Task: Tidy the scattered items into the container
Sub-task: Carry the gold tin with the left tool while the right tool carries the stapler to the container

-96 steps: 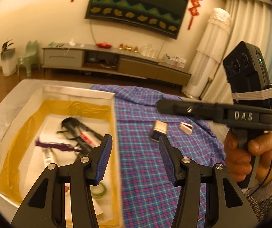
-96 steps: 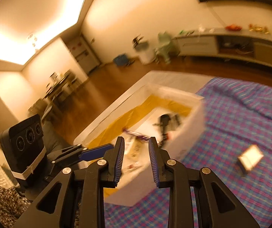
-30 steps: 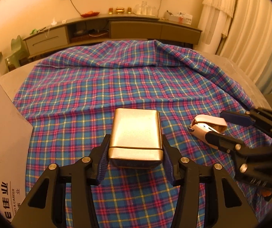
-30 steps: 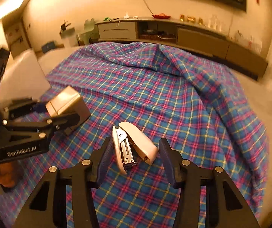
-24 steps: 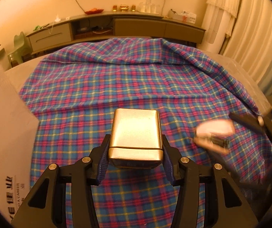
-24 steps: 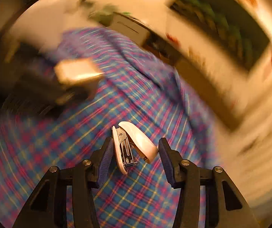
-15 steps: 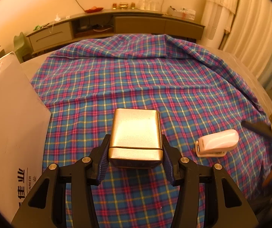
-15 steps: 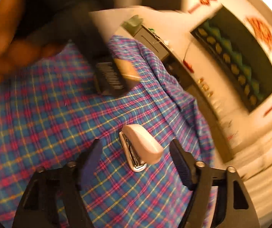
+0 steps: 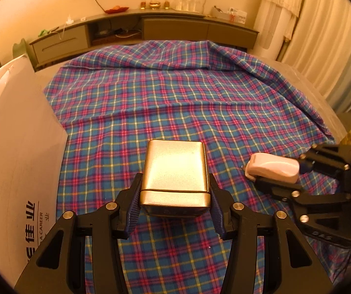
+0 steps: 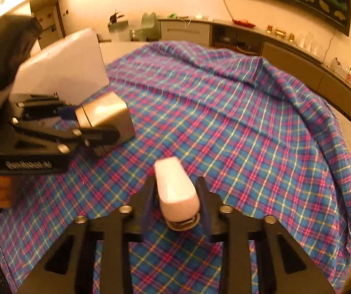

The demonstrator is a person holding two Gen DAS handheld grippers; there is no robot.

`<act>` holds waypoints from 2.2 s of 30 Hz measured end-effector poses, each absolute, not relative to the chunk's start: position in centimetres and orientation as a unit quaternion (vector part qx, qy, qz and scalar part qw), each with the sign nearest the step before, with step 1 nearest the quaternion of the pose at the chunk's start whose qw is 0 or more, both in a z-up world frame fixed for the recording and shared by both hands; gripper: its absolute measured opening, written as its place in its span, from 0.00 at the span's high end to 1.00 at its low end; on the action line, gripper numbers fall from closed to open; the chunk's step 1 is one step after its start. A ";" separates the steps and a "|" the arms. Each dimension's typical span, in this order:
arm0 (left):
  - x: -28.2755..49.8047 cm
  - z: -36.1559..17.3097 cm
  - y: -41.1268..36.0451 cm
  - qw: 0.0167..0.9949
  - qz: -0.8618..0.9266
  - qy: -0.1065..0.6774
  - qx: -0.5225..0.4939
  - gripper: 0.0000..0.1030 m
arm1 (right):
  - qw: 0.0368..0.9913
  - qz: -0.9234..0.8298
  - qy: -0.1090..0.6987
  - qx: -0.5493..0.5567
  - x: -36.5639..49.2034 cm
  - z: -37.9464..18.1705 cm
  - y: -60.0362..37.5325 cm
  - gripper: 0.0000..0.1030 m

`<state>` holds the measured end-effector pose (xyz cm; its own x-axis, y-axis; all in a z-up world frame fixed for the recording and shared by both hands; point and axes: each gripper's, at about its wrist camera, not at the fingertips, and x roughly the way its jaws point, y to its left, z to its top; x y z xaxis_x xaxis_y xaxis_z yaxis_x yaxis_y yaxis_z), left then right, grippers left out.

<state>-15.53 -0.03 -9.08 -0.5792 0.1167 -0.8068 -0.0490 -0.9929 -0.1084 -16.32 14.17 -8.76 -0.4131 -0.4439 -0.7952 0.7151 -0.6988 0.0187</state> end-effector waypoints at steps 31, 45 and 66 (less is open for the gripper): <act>-8.5 -1.8 -2.2 0.104 0.907 -0.081 -0.401 0.51 | 0.385 -0.835 0.084 0.383 -13.9 -3.3 12.3 0.73; -3.8 2.3 -7.0 0.103 0.922 -0.115 -0.355 0.51 | 0.420 -0.842 0.030 0.337 -8.8 1.7 8.5 0.73; 2.4 3.6 -20.2 -0.010 0.930 -0.141 -0.341 0.51 | 0.466 -0.827 -0.033 0.311 -2.7 6.2 0.4 0.74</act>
<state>2.36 -20.22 3.60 -0.7678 0.0772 -0.6360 0.1145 -0.9602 -0.2548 -2.69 0.44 6.19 -0.3711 -0.7925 -0.4839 0.7510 -0.5626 0.3456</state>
